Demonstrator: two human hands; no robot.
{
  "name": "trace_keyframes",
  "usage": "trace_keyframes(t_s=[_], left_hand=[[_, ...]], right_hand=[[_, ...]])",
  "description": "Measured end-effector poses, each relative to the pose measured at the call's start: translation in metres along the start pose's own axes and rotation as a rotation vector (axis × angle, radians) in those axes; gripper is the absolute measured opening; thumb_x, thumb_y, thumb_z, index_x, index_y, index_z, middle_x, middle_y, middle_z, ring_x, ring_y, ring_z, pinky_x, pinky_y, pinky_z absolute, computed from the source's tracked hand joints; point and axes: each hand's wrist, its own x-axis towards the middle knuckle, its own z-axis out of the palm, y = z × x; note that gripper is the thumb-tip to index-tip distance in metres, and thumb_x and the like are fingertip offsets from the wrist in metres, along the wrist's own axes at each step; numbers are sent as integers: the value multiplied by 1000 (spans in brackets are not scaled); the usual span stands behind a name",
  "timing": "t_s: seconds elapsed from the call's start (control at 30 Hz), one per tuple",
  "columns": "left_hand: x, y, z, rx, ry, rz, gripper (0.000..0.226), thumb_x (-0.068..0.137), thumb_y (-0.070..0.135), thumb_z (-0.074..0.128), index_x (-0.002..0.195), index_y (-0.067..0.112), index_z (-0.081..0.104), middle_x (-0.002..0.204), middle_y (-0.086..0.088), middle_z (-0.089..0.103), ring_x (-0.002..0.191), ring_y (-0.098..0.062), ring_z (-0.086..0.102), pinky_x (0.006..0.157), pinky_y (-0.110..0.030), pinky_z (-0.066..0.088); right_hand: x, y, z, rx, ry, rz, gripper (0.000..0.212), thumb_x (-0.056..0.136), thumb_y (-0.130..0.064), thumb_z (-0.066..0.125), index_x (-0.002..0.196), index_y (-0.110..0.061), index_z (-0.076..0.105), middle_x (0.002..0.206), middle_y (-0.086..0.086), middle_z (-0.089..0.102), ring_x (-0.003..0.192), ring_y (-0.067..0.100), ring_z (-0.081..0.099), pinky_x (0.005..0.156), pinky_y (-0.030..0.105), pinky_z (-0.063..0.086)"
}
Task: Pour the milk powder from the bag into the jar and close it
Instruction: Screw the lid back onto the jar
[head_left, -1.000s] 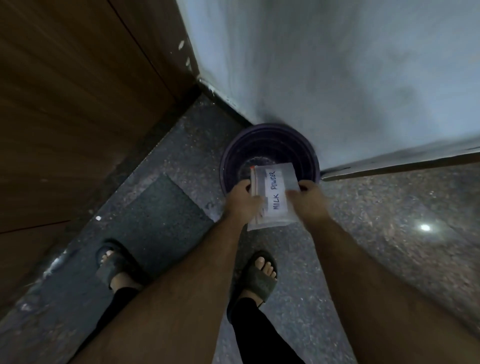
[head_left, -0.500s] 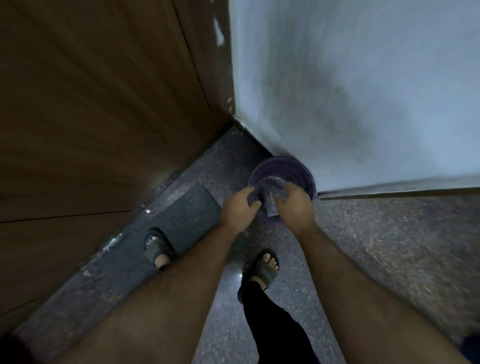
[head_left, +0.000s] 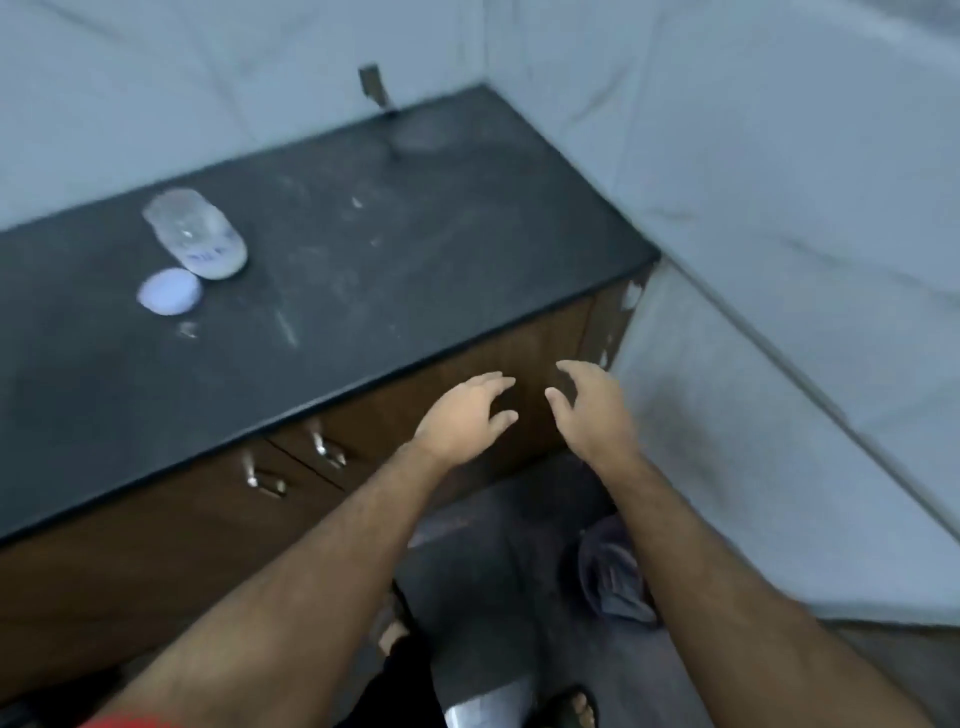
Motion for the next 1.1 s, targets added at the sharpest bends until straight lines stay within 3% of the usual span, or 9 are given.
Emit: trace_keyframes(t_s=[0.2, 0.5, 0.7, 0.93, 1.1], left_hand=[[-17, -58, -133, 22, 256, 9, 50, 96, 34, 57, 143, 18, 49, 149, 0, 50, 136, -17, 46, 113, -29, 33], [-50, -207, -235, -154, 393, -161, 50, 92, 33, 64, 139, 18, 53, 142, 2, 57, 129, -16, 53, 107, -28, 39], [-69, -284, -265, -237, 475, -312, 47, 91, 30, 64, 136, 17, 56, 135, 1, 61, 123, -18, 57, 99, -34, 48], [-88, -338, -259, -266, 474, -495, 49, 90, 28, 66, 136, 16, 56, 134, -1, 63, 121, -19, 59, 103, -32, 45], [-86, -357, -252, -275, 500, -604, 52, 89, 28, 68, 138, 16, 54, 137, 0, 61, 123, -18, 58, 105, -31, 44]], right_hand=[[56, -137, -13, -79, 62, -259, 44, 94, -27, 63, 135, -13, 57, 136, 6, 60, 129, 26, 51, 105, 37, 41], [96, -291, 60, -182, -84, -351, 49, 93, -34, 63, 138, -18, 53, 138, 3, 57, 131, 24, 48, 104, 44, 46], [108, -343, 119, -185, -206, -373, 47, 92, -34, 63, 136, -19, 54, 136, 4, 58, 129, 24, 50, 103, 42, 45], [131, -393, 172, -232, -320, -484, 45, 88, -32, 65, 131, -18, 59, 130, 5, 63, 122, 26, 56, 98, 43, 49], [161, -409, 194, -204, -283, -388, 31, 87, -30, 64, 116, -21, 65, 115, 3, 69, 106, 28, 63, 82, 35, 51]])
